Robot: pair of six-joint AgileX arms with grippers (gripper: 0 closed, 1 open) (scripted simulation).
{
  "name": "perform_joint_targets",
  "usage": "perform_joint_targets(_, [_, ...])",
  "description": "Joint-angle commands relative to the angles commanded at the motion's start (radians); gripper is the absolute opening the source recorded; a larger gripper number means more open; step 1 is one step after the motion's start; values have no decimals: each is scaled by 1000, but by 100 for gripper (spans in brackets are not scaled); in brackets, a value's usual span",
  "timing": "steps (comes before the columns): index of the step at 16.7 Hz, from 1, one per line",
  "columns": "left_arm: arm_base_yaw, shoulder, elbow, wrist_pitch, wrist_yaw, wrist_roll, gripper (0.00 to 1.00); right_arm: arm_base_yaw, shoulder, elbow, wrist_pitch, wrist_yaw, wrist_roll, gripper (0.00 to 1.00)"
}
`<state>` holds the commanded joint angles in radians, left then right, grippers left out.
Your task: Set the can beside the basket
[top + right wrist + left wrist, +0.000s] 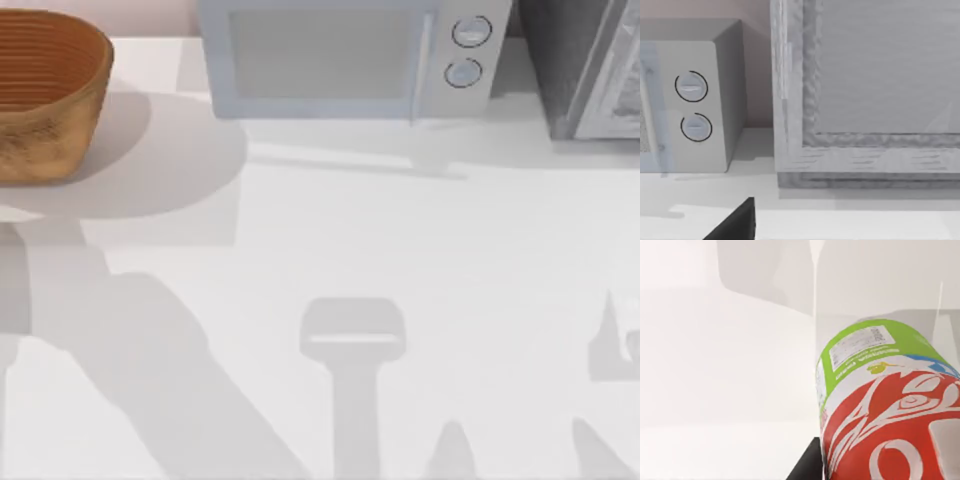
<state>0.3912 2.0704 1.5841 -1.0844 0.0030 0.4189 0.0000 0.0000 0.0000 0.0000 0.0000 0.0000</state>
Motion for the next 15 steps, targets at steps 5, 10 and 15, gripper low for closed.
perform_joint_targets(5, [0, 0, 0, 0, 0, 0, 100, 0, 0, 0, 0, 0, 0, 100])
perform_joint_targets(10, [0, 0, 0, 0, 0, 0, 100, 0, 0, 0, 0, 0, 0, 100])
perform_joint_targets(15, [0, -6, 17, -17, 1, -1, 100, 0, 0, 0, 0, 0, 0, 100])
